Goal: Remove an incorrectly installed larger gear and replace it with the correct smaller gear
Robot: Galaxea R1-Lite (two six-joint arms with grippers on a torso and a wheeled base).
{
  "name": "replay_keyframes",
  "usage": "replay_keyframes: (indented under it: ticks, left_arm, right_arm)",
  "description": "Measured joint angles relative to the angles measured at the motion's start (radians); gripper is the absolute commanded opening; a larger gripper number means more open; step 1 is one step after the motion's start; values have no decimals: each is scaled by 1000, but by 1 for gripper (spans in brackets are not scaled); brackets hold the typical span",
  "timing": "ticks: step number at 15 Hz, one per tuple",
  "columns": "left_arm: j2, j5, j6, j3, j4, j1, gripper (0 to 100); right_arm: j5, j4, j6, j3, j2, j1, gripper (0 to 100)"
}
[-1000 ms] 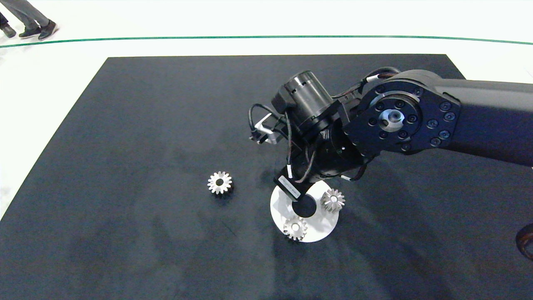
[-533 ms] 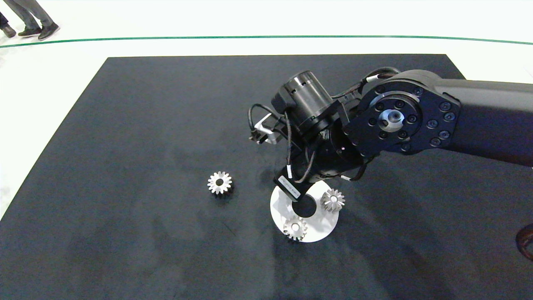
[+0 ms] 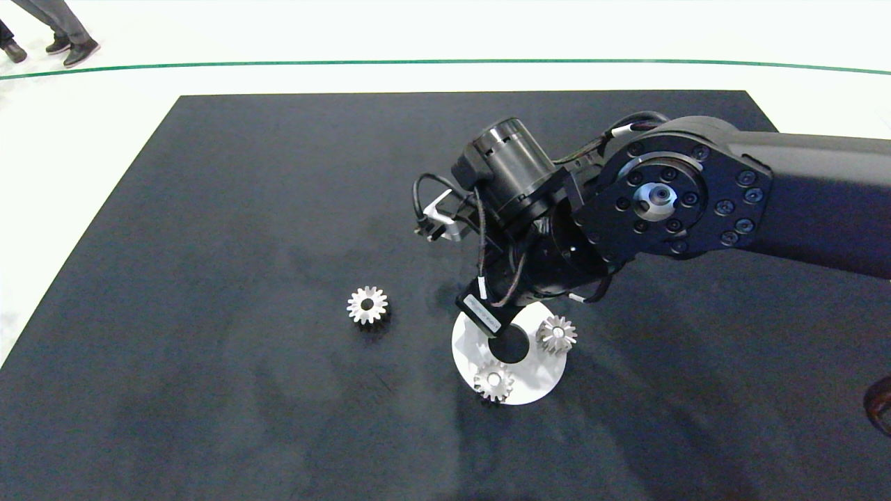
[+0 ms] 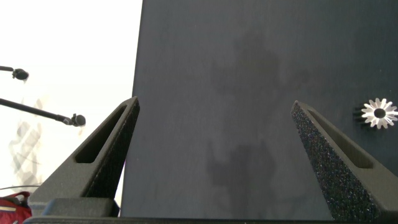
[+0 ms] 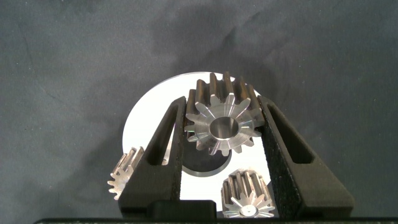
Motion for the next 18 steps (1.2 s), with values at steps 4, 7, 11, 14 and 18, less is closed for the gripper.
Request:
replay_keyframes:
  ticks: [4, 7, 11, 14, 18]
  left_arm:
    - [0, 0, 0, 0, 0, 0, 100]
    - [0, 0, 0, 0, 0, 0, 100]
    - [0, 0, 0, 0, 0, 0, 100]
    - [0, 0, 0, 0, 0, 0, 100]
    - [0, 0, 0, 0, 0, 0, 100]
  right_arm:
    - [-1, 1, 0, 0, 0, 4, 7]
    - [-4, 1, 0, 1, -1, 6, 7]
    - [-10, 1, 0, 4, -1, 3, 7]
    - [-12, 0, 0, 6, -1, -4, 7]
    - [-11, -2, 2, 7, 1, 0, 7]
